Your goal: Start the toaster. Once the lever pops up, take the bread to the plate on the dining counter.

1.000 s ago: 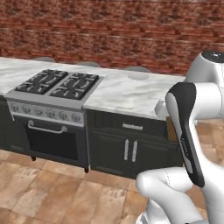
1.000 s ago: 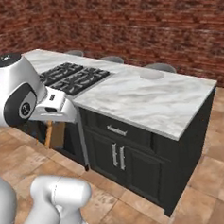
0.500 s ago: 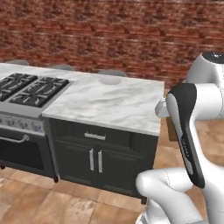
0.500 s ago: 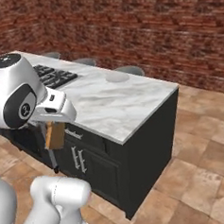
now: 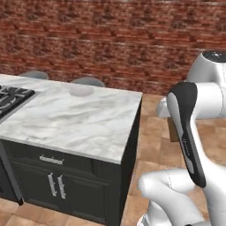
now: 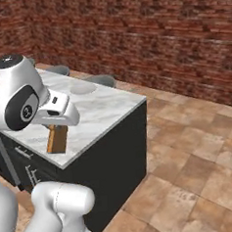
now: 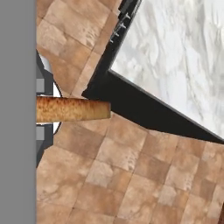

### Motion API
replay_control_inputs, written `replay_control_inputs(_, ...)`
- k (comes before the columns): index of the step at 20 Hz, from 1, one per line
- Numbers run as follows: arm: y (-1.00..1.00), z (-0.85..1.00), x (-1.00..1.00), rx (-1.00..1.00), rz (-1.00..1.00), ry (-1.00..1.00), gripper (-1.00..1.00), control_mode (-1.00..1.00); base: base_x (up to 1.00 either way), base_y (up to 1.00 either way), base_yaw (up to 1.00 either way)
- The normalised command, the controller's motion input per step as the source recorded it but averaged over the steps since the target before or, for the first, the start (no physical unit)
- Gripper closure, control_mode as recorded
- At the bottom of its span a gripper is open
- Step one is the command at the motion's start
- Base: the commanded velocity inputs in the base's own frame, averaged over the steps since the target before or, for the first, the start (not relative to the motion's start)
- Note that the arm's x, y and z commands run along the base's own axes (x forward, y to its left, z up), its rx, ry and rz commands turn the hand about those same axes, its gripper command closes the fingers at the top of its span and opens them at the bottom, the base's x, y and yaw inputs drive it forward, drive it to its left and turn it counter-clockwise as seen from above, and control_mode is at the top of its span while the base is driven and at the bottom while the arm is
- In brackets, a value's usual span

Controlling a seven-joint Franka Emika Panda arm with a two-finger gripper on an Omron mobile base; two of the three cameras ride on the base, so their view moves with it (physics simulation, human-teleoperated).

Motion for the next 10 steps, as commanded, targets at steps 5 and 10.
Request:
replay_control_inputs(5,0.00,0.00,0.00,0.00,0.00,0.00,1.00,1.00,0.00,-1.00,0.24)
replay_control_inputs(10,0.00,0.00,0.00,0.00,0.00,0.00,1.00,1.00,0.00,-0.99,0.53)
